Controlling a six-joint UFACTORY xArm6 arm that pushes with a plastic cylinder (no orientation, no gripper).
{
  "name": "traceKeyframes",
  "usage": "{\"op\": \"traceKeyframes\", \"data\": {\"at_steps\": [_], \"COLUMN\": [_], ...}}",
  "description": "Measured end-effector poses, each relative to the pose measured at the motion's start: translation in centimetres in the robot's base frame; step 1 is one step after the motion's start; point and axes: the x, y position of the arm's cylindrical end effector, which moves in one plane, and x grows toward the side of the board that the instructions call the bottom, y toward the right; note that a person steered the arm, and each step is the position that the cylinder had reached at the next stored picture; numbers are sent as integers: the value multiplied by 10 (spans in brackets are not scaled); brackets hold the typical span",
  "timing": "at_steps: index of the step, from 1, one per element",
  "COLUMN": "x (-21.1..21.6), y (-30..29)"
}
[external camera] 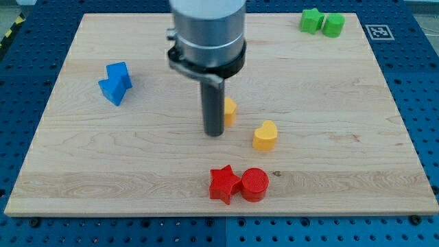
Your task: Push the yellow hexagon to the top center of the board
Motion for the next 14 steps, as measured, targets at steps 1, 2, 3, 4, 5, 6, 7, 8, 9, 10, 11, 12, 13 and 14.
{"op": "traceKeyframes", "data": {"at_steps": [1,2,3,4,5,6,7,8,9,10,11,12,13,14], "x": [-12,-21,-82,-78,-24,-38,-95,-129,-111,-76,-96,-142,-157,-126], "y": [4,5,6,9,30,61,64,39,50,50,27,-2,-7,-1]}}
